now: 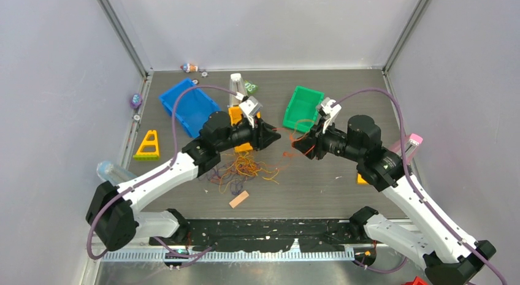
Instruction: Untangle the cables
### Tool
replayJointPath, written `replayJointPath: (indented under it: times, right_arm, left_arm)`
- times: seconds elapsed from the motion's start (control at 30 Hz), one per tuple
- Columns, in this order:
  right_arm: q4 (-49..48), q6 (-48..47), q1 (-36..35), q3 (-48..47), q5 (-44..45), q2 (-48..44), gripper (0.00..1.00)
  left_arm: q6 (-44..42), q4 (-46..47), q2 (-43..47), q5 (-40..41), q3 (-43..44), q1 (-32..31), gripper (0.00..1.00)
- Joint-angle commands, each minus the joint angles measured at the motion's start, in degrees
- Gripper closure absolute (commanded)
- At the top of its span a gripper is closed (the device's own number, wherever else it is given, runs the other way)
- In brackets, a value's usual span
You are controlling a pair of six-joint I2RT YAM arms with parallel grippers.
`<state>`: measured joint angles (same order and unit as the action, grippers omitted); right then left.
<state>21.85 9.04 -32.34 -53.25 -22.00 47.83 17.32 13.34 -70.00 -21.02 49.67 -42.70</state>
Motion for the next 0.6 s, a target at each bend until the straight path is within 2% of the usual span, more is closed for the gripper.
replayJointPath:
  times: [0.0, 0.07, 0.1, 0.33, 0.57]
  right_arm:
    - [-0.10, -0.45, -0.09, 0.70, 2.01, -2.36, 0.26]
    - [0.64, -0.24, -0.09, 2.39, 5.10, -3.50, 0.00]
    - [1.29, -0.16, -0.05, 2.90, 6.72, -4.25, 0.04]
    - [2.11, 0.96, -0.09, 8.49, 7.75, -7.31, 0.05]
    - [-2.72, 2.33, -0.01, 12.13, 5.03, -8.55, 0.02]
  left_arm:
    - [2.08, 9.23, -2.57, -0.47, 2.61, -0.14, 0.97]
    - [2.62, 9.00, -2.61, 1.50, 2.48, -0.12, 1.00]
    - [2.46, 8.00, -1.96, 2.93, 2.22, -0.11, 1.00]
    - [-0.29, 1.95, 1.67, 5.10, 1.13, -0.02, 1.00]
    - [0.90, 2.96, 4.21, -0.40, -1.78, -0.02, 1.00]
